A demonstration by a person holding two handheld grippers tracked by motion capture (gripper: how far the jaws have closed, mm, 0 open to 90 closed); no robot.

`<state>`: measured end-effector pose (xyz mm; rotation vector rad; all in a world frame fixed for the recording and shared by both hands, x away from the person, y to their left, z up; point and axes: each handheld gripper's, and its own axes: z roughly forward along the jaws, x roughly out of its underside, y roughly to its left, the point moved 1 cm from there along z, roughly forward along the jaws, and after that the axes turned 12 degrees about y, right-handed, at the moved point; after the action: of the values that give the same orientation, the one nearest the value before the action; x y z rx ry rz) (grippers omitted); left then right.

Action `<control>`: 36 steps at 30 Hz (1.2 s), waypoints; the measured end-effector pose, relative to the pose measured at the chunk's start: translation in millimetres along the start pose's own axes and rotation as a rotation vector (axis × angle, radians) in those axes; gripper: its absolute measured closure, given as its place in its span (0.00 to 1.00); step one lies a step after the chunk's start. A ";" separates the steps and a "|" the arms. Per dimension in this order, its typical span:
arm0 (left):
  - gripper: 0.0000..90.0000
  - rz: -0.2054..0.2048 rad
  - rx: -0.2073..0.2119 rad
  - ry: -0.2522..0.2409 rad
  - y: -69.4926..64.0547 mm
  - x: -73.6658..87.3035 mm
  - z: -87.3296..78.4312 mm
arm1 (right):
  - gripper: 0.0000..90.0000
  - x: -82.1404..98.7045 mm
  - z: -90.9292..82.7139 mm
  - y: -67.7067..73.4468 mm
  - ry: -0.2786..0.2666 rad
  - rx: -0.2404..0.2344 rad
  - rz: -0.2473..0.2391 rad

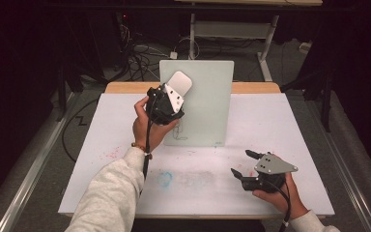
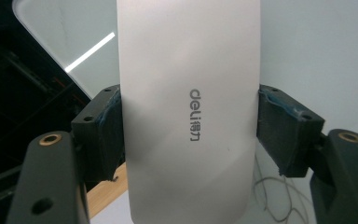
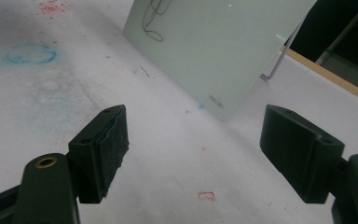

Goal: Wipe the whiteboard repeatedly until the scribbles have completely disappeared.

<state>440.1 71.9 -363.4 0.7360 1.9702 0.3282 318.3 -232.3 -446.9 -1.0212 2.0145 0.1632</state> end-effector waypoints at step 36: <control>0.31 -0.009 0.068 0.087 -70.4 87.4 20.4 | 0.27 -0.6 2.4 4.0 0.011 -0.008 -0.008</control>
<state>402.2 69.6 -471.0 0.7671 2.0745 0.2937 317.1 -228.2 -448.9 -1.0368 2.0209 0.1620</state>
